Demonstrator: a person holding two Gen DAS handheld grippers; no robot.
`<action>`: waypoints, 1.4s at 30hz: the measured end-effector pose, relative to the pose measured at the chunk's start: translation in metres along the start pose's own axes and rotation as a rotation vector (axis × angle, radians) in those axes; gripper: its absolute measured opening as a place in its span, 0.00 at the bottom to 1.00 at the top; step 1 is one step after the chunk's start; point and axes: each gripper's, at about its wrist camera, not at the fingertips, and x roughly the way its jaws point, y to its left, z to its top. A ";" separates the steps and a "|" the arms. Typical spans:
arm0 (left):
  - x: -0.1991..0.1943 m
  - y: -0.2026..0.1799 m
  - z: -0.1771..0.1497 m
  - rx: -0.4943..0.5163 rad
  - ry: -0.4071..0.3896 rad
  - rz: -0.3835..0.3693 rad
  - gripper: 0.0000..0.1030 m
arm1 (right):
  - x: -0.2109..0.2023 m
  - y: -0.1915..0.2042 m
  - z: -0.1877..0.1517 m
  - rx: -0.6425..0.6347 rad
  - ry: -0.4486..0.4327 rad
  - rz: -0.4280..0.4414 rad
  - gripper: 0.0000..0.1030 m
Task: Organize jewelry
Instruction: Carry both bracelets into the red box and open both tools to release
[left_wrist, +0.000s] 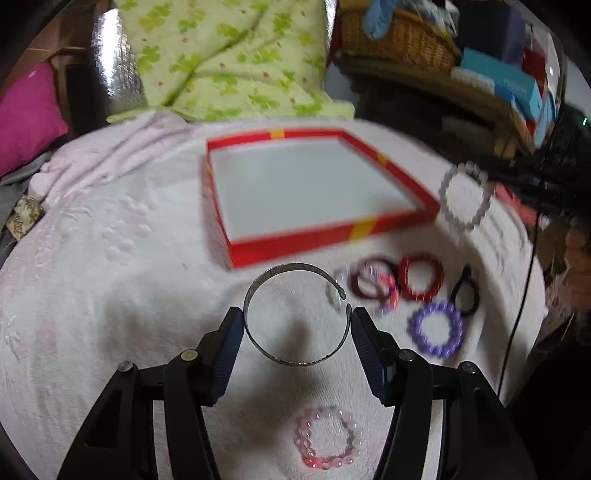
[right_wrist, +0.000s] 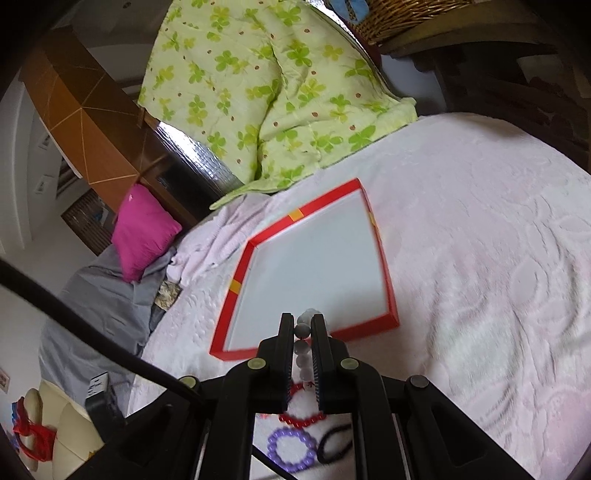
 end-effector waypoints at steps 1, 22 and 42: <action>-0.004 -0.002 0.004 0.007 -0.021 0.014 0.60 | 0.002 0.001 0.003 0.001 -0.006 0.006 0.10; 0.109 0.008 0.078 -0.062 0.155 0.057 0.60 | 0.126 -0.012 0.051 0.053 0.108 -0.045 0.10; 0.063 0.014 0.065 -0.101 0.033 0.082 0.70 | 0.038 -0.029 0.047 0.030 0.026 -0.132 0.32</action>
